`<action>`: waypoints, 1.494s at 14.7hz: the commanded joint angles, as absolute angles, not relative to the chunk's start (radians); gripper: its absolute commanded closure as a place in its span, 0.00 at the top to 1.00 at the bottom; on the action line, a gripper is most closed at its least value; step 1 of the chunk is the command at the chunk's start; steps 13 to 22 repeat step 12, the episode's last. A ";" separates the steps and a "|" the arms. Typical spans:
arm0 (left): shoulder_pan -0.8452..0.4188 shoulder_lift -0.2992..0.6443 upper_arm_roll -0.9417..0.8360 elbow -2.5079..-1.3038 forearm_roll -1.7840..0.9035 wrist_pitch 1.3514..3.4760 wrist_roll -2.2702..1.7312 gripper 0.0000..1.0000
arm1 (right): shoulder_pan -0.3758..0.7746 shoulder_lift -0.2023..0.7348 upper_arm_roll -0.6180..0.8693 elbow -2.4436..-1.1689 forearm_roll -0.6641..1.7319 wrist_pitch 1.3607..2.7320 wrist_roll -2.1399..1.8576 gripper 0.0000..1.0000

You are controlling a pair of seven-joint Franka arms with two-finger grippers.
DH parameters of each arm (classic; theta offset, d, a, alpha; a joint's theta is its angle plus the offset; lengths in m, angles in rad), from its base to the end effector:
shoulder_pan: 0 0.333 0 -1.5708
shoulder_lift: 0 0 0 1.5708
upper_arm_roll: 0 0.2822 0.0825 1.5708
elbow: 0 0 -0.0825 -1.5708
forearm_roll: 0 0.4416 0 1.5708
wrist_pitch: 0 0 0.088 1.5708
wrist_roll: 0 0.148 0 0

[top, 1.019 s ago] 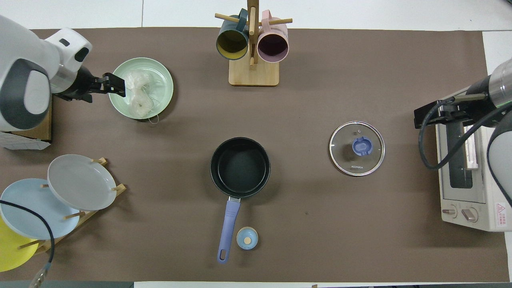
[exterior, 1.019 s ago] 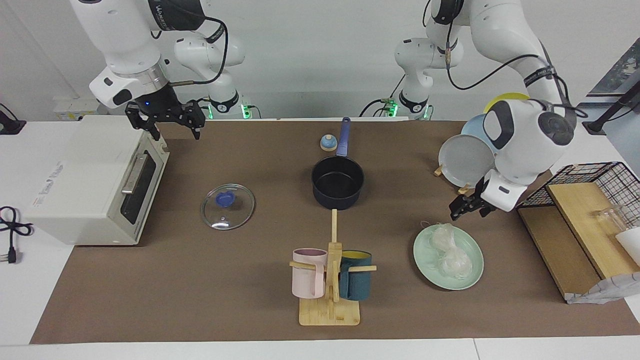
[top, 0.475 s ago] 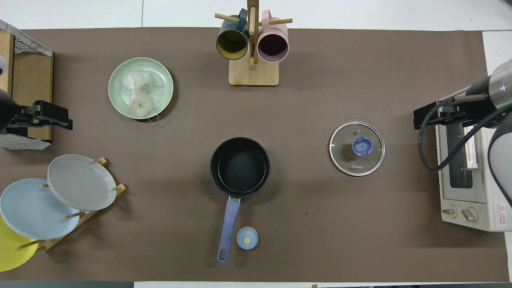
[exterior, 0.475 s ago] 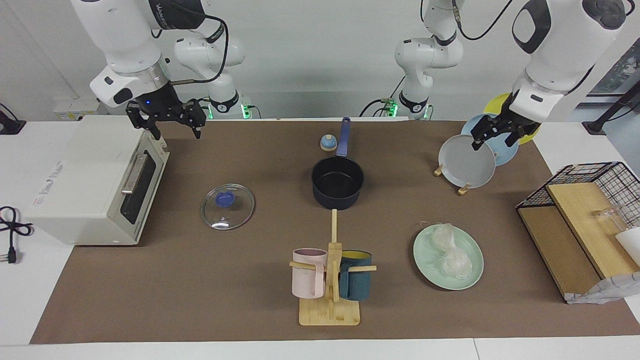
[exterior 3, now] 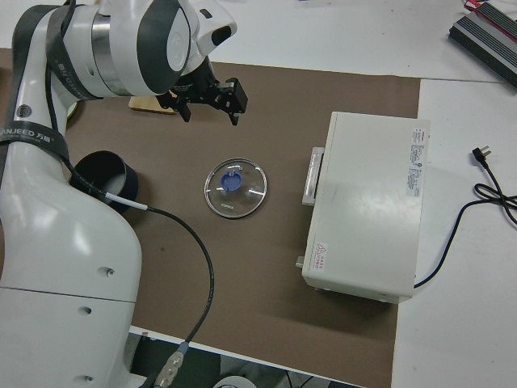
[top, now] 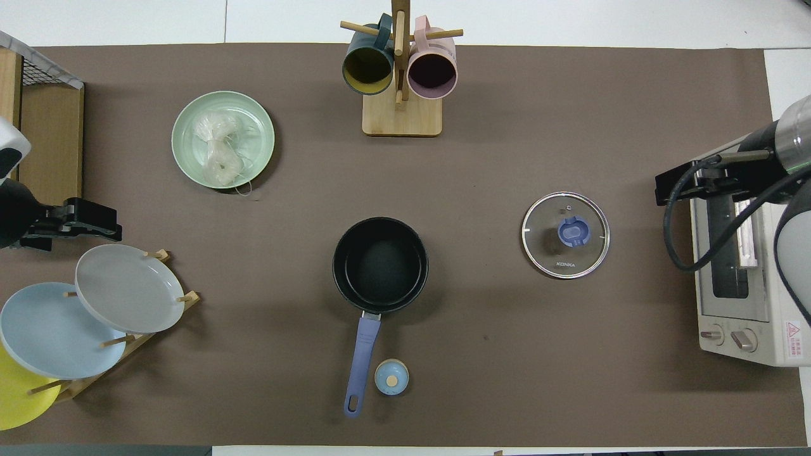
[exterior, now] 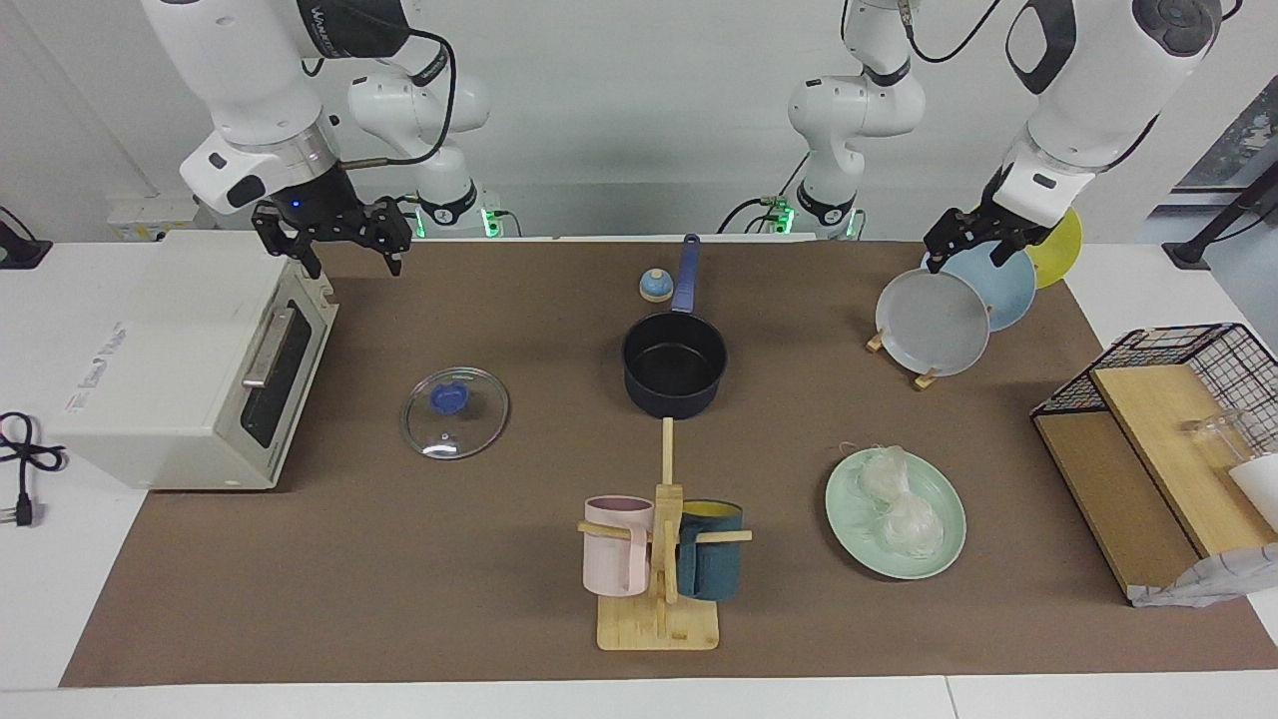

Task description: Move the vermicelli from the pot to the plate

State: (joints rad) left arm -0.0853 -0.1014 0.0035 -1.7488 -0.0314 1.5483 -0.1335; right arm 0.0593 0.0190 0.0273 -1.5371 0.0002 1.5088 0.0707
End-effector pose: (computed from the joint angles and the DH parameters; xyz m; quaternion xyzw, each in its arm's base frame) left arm 0.5708 -0.0515 0.5147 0.9983 0.0262 -0.0509 0.0105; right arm 0.6068 0.0526 0.5506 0.9997 0.0080 -0.0236 0.0015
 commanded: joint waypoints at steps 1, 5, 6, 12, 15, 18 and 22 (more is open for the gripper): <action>-0.094 -0.039 0.006 -1.646 -0.017 1.473 -0.129 1.00 | 0.049 -0.003 0.026 -1.555 0.021 1.517 0.084 1.00; -0.089 -0.041 -0.002 -1.601 -0.018 1.456 -0.129 1.00 | 0.043 -0.003 0.028 -1.555 0.021 1.514 0.084 1.00; -0.081 -0.041 -0.005 -1.601 -0.020 1.456 -0.129 1.00 | 0.043 -0.003 0.029 -1.555 0.021 1.514 0.086 1.00; -0.080 -0.048 -0.008 -1.601 -0.020 1.459 -0.118 1.00 | 0.044 -0.005 0.029 -1.557 0.020 1.505 0.081 1.00; -0.080 -0.048 -0.008 -1.601 -0.020 1.459 -0.118 1.00 | 0.044 -0.005 0.029 -1.557 0.020 1.505 0.081 1.00; -0.080 -0.048 -0.008 -1.601 -0.020 1.459 -0.118 1.00 | 0.044 -0.005 0.029 -1.557 0.020 1.505 0.081 1.00; -0.080 -0.048 -0.008 -1.601 -0.020 1.459 -0.118 1.00 | 0.044 -0.005 0.029 -1.557 0.020 1.505 0.081 1.00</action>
